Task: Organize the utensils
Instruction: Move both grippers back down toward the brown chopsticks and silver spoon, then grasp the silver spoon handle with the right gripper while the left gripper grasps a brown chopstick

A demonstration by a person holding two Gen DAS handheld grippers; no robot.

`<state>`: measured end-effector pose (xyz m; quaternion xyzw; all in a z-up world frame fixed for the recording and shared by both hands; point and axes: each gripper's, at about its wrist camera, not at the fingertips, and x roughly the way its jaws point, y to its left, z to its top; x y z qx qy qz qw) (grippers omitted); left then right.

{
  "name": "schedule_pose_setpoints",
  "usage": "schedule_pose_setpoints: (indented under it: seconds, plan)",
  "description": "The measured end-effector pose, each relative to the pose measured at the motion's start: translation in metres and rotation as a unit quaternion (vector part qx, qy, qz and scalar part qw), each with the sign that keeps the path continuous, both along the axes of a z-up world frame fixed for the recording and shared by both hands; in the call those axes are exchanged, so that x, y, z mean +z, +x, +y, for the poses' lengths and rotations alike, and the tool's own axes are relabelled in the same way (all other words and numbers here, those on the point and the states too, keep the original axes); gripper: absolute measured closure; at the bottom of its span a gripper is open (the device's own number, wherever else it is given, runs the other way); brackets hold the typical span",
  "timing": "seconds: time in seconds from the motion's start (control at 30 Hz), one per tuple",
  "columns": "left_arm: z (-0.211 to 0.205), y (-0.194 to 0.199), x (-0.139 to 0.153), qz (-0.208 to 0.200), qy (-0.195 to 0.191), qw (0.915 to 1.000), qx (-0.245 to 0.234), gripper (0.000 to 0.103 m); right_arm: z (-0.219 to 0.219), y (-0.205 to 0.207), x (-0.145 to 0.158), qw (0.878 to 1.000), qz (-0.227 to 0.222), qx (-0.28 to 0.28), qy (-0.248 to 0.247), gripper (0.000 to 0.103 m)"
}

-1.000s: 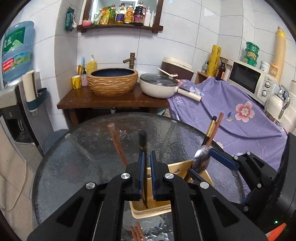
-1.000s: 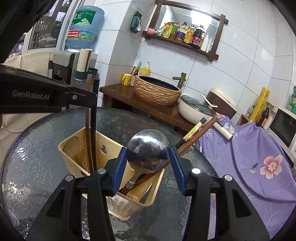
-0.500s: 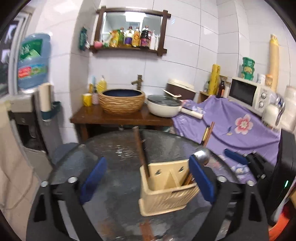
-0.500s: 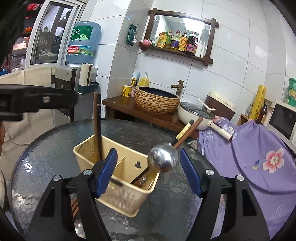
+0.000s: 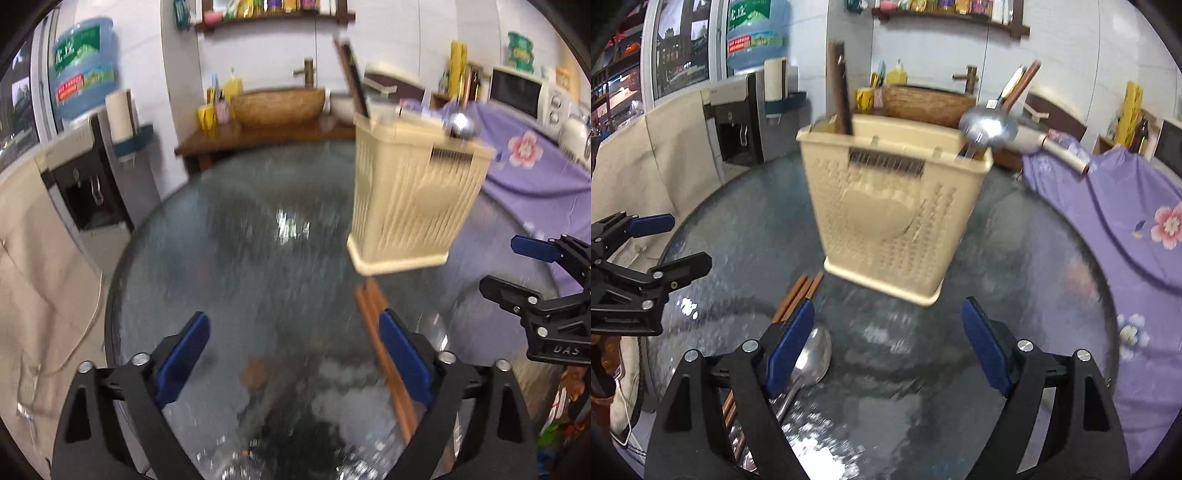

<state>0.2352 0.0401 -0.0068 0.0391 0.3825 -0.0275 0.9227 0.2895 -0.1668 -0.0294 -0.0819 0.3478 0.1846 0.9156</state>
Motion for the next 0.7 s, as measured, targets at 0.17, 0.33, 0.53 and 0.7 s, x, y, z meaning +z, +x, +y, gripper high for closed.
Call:
schedule_pose_setpoints:
  seconds: [0.17, 0.33, 0.53, 0.7]
  plan:
    - [0.000, -0.011, -0.021, 0.024, 0.014, 0.9996, -0.004, 0.025, 0.018, -0.013, -0.032, 0.999, 0.036, 0.010, -0.007, 0.022]
    - [-0.001, -0.020, -0.029, 0.032, 0.014, 0.9993, -0.010, 0.026, 0.033, -0.023, -0.051, 0.998, 0.047, 0.022, -0.044, 0.022]
    - [0.007, -0.026, -0.031, 0.034, 0.009, 0.9994, 0.002, 0.026, 0.039, -0.022, -0.061, 0.996, 0.062, 0.019, -0.058, 0.031]
    - [0.016, -0.028, -0.031, 0.034, 0.002, 0.9993, 0.013, 0.026, 0.040, -0.013, -0.061, 0.996, 0.071, 0.012, -0.050, 0.038]
